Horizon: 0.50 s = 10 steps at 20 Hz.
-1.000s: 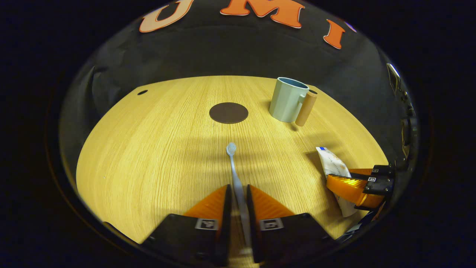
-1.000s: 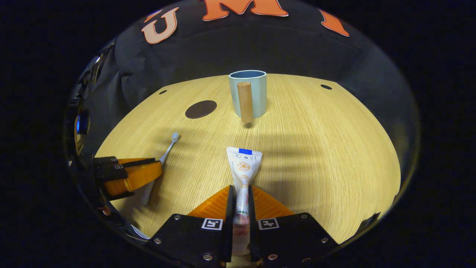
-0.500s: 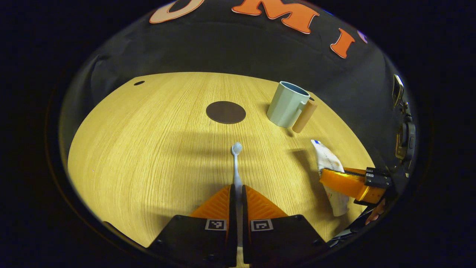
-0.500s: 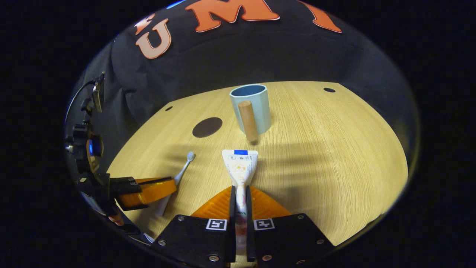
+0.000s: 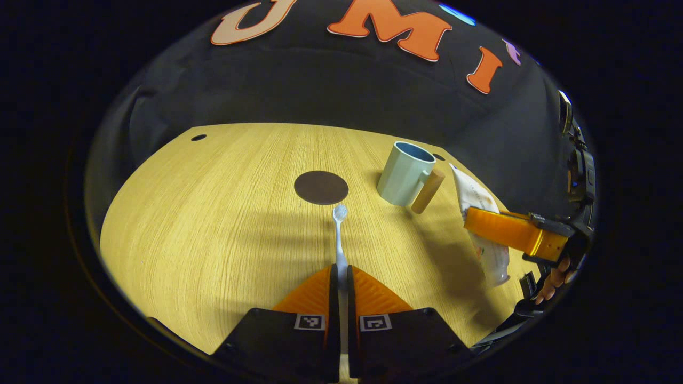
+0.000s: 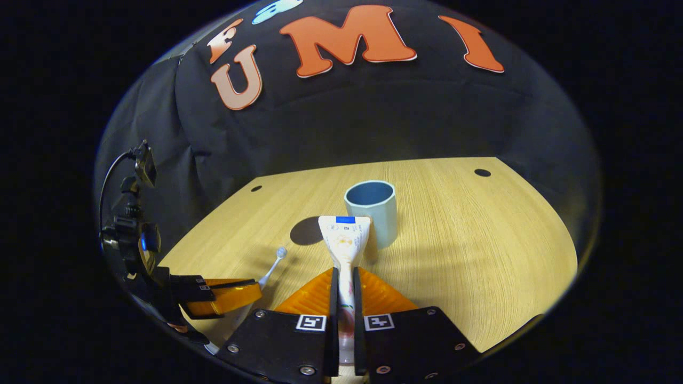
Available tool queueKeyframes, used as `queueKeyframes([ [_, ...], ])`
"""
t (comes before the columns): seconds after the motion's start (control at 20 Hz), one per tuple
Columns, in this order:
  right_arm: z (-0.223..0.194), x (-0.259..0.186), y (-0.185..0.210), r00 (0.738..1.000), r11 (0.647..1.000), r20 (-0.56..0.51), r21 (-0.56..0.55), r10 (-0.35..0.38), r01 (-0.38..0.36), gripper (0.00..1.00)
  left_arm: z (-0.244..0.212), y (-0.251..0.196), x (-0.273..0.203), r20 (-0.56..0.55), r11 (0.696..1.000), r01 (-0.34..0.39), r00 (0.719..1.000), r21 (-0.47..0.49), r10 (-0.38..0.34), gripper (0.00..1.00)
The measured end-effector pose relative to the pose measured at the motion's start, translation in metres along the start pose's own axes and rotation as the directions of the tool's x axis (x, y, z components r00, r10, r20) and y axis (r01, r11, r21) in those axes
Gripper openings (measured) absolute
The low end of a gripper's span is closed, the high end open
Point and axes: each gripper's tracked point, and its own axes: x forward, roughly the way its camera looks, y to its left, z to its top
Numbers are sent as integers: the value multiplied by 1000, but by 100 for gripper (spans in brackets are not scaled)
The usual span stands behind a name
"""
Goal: Put the toothbrush and toothpaste on the desktop into the cup, then pick up the cup and place it on the coaster on the desktop.
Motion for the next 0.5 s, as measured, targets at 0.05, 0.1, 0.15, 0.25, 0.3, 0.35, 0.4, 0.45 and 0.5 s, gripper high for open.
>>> queueKeyframes([
  [0.05, 11, 4, 1, 1000, 1000, 26, -3, 11, -11, 12, 3, -1, -2, 8, 1000, 4, 1000, 0, -4, 10],
  [0.1, 22, 8, 2, 998, 1000, 56, -5, 22, -22, 11, 6, 0, -3, 13, 1000, 2, 1000, 4, -2, 10],
  [0.15, 33, 10, 4, 996, 999, 82, -10, 31, -30, 12, 7, 1, -5, 21, 1000, -1, 1000, 6, 1, 9],
  [0.25, 52, 15, 5, 991, 999, 124, -16, 42, -41, 12, 14, 4, -10, 31, 1000, -6, 1000, 6, 6, 10],
  [0.3, 59, 16, 4, 988, 999, 148, -16, 49, -47, 12, 13, 6, -11, 35, 1000, -8, 999, 4, 8, 10],
  [0.35, 68, 18, 3, 983, 998, 176, -17, 54, -52, 12, 15, 9, -13, 40, 1000, -11, 999, 1, 11, 10],
  [0.4, 80, 23, 4, 976, 998, 207, -23, 63, -59, 12, 18, 10, -17, 44, 1000, -11, 999, -1, 11, 10],
  [0.45, 91, 27, 5, 967, 997, 244, -36, 71, -65, 12, 20, 12, -19, 50, 1000, -11, 999, -2, 11, 10],
  [0.5, 103, 33, 2, 956, 997, 285, -47, 69, -58, 12, 20, 12, -18, 56, 1000, -13, 998, 3, 13, 10],
])
